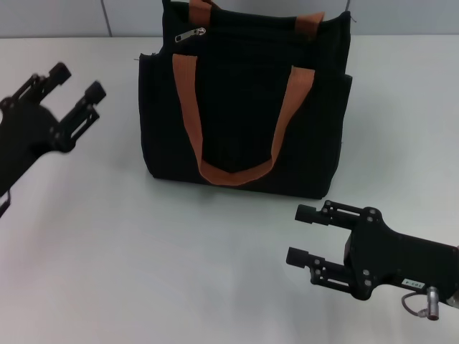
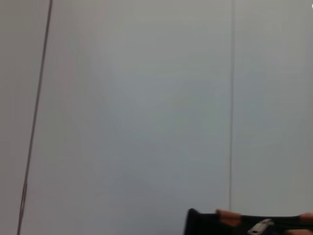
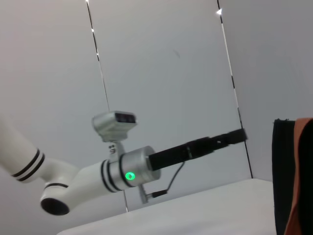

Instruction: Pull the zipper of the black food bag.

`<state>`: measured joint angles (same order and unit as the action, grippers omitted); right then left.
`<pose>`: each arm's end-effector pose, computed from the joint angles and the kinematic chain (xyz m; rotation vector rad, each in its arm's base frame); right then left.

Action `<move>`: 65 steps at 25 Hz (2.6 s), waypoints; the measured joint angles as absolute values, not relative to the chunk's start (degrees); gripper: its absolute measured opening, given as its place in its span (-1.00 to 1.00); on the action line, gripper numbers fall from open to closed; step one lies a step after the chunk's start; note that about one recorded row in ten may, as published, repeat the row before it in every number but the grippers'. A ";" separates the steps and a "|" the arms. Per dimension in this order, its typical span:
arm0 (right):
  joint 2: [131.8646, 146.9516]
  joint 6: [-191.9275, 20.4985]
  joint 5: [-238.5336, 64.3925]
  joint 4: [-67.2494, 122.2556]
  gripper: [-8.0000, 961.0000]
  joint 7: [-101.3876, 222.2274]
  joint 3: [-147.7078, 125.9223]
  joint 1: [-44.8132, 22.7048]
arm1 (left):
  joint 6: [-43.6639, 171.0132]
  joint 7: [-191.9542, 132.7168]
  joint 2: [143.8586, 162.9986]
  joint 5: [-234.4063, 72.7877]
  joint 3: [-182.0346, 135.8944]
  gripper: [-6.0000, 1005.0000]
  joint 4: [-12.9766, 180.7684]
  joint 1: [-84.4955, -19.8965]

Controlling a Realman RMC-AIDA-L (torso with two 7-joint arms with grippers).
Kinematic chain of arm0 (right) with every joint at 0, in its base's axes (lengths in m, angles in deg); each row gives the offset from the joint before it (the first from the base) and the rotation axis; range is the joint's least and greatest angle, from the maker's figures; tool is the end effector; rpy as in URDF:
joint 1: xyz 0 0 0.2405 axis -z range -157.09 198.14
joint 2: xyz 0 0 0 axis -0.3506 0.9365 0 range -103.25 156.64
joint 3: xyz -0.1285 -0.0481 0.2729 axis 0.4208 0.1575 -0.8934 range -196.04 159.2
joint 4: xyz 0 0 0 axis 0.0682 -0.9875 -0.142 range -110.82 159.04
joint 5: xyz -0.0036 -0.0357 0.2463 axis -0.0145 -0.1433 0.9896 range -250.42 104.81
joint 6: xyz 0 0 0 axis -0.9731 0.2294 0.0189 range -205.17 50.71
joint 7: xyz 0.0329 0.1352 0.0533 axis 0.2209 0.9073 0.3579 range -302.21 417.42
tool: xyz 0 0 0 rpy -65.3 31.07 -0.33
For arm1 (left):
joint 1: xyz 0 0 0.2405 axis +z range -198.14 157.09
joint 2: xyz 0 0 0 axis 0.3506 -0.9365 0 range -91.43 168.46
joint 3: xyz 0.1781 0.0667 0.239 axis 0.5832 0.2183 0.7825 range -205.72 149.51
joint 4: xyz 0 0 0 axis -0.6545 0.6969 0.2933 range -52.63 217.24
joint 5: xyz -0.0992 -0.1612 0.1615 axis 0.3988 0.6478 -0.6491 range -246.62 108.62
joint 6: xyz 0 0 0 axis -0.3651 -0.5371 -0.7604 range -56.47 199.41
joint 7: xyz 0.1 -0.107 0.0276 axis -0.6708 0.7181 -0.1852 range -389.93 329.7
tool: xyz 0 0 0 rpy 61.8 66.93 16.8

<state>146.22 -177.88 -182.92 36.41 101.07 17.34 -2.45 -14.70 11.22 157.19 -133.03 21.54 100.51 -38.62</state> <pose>0.3463 0.2667 -0.0933 -2.6697 0.3738 1.1409 -0.3778 0.3289 -0.0226 -2.0013 -0.4128 -1.0487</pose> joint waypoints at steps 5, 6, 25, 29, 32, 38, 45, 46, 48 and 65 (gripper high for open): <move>146.24 -177.89 -182.92 36.30 0.33 101.04 16.86 -3.21 | -7.98 12.52 156.99 -134.18 21.32 0.24 100.80 -43.86; 146.26 -177.87 -182.92 36.14 0.33 100.95 16.86 -3.41 | -6.31 12.47 157.02 -134.80 21.33 0.24 100.94 -45.04; 146.20 -176.79 -182.84 35.62 0.33 100.47 14.50 -3.23 | -1.60 18.46 157.64 -143.78 29.87 0.21 103.72 -50.22; 146.21 -175.40 -182.84 35.62 0.33 100.48 14.44 -4.18 | -2.21 18.02 157.65 -142.86 29.29 0.20 103.91 -49.86; 146.22 -175.02 -182.84 35.62 0.33 100.49 14.44 -4.62 | -3.15 18.02 157.63 -142.52 29.27 0.20 104.28 -49.86; 146.23 -174.53 -182.83 35.62 0.33 100.49 14.45 -5.12 | -6.05 18.03 157.61 -142.43 29.78 0.19 104.51 -50.18; 146.23 -174.00 -182.33 35.62 0.33 100.53 14.45 -5.66 | -3.99 18.05 157.66 -142.52 29.73 0.18 104.54 -50.54; 146.23 -173.99 -182.31 35.62 0.33 100.53 14.45 -5.73 | -3.98 18.05 157.66 -142.49 29.72 0.18 104.56 -50.55; 146.23 -173.96 -182.24 35.62 0.33 100.53 14.45 -5.81 | -4.09 17.53 157.65 -142.49 29.77 0.17 104.73 -50.46; 146.12 -174.94 -181.43 35.34 0.33 101.69 13.88 -5.85 | -6.80 18.69 157.66 -142.29 30.16 -0.50 104.62 -49.62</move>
<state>146.12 -174.94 -181.43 35.34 101.69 13.88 -5.85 -6.80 18.69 157.66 -142.29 30.16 104.62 -49.62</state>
